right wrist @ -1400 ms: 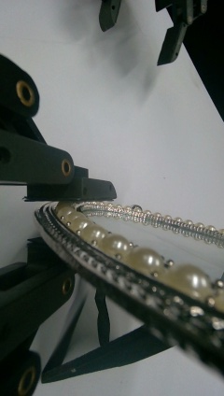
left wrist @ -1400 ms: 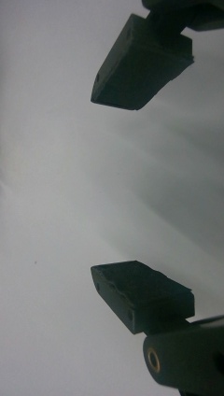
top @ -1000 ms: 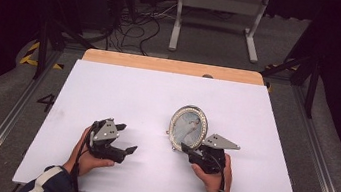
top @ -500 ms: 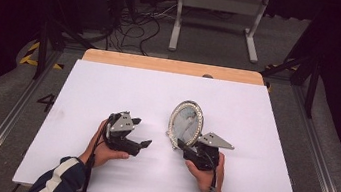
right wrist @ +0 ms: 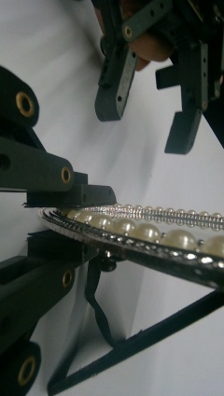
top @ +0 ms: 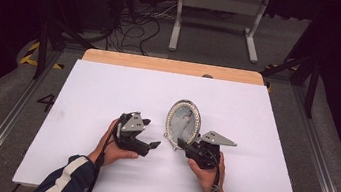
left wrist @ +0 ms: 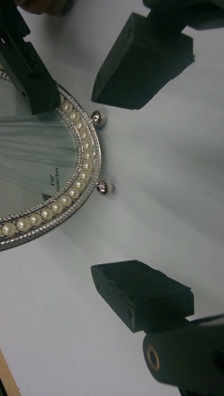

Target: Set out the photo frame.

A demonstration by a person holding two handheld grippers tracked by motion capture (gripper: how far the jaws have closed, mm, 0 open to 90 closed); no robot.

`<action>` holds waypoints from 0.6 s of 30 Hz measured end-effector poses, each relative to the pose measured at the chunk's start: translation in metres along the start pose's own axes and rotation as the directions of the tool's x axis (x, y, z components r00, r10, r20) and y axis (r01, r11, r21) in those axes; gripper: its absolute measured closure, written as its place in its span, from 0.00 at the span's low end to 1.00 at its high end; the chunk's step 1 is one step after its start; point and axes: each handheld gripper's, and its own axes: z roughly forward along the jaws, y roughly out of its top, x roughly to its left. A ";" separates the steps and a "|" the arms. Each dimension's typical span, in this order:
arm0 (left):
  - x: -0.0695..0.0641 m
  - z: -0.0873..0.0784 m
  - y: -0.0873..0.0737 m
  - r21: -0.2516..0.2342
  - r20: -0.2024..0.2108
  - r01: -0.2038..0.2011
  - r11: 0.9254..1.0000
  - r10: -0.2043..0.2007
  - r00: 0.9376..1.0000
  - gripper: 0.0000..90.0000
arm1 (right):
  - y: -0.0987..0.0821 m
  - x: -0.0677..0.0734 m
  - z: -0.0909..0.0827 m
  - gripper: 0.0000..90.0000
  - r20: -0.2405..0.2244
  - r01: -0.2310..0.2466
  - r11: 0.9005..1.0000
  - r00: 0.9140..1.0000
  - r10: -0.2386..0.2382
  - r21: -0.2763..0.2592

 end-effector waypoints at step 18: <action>0.013 0.029 0.017 -0.010 0.053 0.027 1.000 -0.027 0.998 0.19 | 0.003 0.003 -0.007 0.75 0.003 0.076 0.996 0.997 -0.076 0.055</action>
